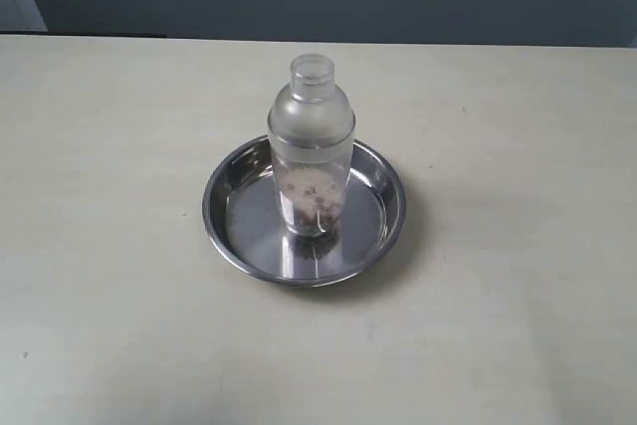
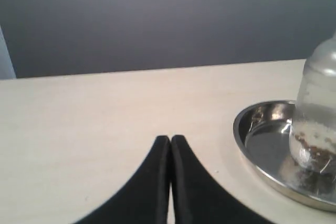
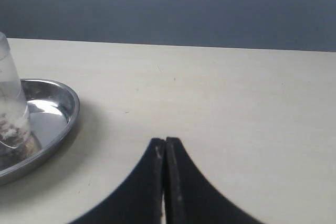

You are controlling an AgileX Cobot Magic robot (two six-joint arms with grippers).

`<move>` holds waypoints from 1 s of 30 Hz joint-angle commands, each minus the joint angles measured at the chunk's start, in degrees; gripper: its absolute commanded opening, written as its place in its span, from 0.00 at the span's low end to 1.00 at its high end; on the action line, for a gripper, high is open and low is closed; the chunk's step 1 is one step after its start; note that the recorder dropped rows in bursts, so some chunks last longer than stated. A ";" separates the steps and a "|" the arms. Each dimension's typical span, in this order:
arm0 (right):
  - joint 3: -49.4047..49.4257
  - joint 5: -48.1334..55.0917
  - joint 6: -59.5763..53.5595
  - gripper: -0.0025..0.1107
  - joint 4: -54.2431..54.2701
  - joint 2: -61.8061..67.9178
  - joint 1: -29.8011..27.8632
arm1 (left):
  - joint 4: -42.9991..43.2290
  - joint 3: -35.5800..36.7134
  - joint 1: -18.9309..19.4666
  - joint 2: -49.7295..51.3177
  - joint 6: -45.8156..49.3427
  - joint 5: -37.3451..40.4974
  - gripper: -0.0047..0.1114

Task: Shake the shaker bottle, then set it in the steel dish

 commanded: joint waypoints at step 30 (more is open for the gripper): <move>0.07 -0.48 0.06 0.02 -0.15 -0.22 0.21 | 6.57 1.25 0.29 -0.45 -1.57 -1.40 0.04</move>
